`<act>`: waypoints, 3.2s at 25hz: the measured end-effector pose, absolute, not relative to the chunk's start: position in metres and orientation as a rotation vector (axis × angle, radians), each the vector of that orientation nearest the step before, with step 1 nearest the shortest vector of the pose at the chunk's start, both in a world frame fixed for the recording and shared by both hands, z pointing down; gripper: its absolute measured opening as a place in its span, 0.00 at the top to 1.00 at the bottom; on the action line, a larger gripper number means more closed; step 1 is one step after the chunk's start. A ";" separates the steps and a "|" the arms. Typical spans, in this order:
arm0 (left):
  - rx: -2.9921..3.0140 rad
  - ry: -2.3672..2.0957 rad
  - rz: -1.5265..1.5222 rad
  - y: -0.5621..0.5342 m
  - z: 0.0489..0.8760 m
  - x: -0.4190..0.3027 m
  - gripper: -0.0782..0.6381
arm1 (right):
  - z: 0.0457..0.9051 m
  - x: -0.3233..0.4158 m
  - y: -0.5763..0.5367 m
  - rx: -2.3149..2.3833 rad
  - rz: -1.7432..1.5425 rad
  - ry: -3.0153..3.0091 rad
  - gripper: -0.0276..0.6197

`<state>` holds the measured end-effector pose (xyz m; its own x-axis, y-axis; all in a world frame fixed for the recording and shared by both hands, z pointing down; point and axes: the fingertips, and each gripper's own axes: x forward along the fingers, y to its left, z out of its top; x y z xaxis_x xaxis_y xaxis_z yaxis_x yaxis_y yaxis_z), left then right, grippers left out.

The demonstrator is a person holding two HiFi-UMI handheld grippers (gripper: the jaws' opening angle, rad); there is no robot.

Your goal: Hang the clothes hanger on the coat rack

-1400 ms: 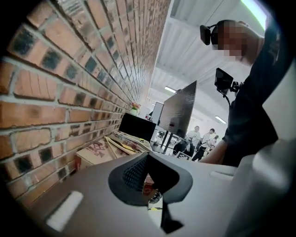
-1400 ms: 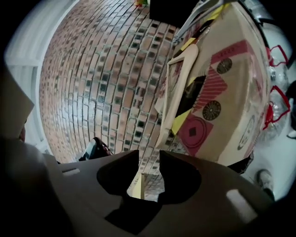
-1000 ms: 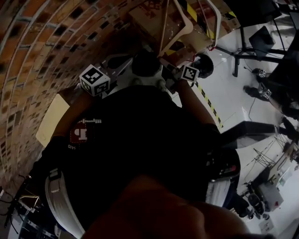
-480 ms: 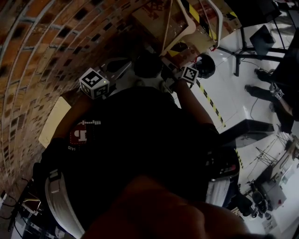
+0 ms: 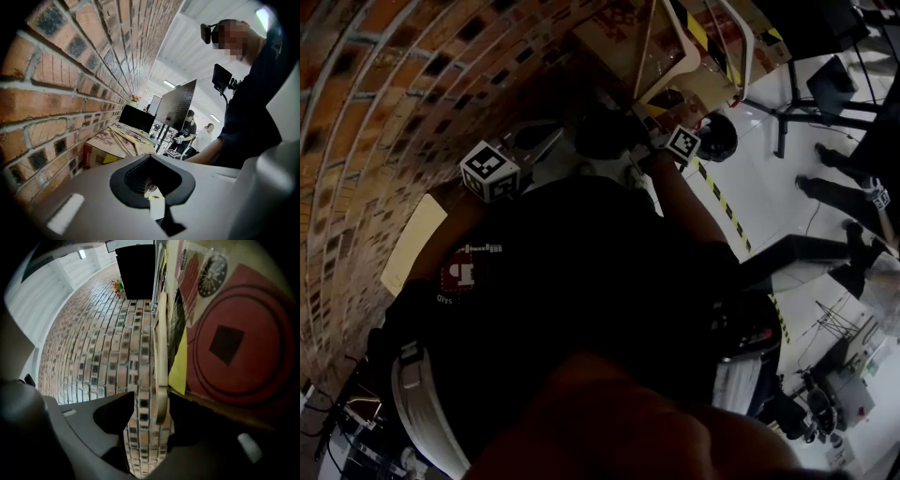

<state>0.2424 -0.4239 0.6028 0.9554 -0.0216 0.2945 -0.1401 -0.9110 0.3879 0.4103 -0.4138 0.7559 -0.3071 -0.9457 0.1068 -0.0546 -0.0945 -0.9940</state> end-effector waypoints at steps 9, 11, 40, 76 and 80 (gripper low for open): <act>2.655 -0.143 0.401 -0.424 0.607 0.232 0.90 | 0.747 0.415 -0.424 -1.242 -1.456 1.403 0.84; 2.660 -0.142 0.389 -0.424 0.605 0.230 0.90 | 0.733 0.414 -0.418 -1.247 -1.452 1.450 0.84; 2.765 -0.440 0.046 -0.457 0.524 0.256 0.90 | 0.525 0.469 -0.346 -0.814 -0.981 2.335 0.86; 1.786 -2.235 -0.255 -0.070 0.492 -0.050 0.90 | 0.502 0.102 -0.229 1.189 -1.218 2.796 0.86; 1.627 -2.355 -0.249 0.024 0.495 -0.099 0.90 | 0.507 0.024 -0.167 1.342 -1.222 2.786 0.86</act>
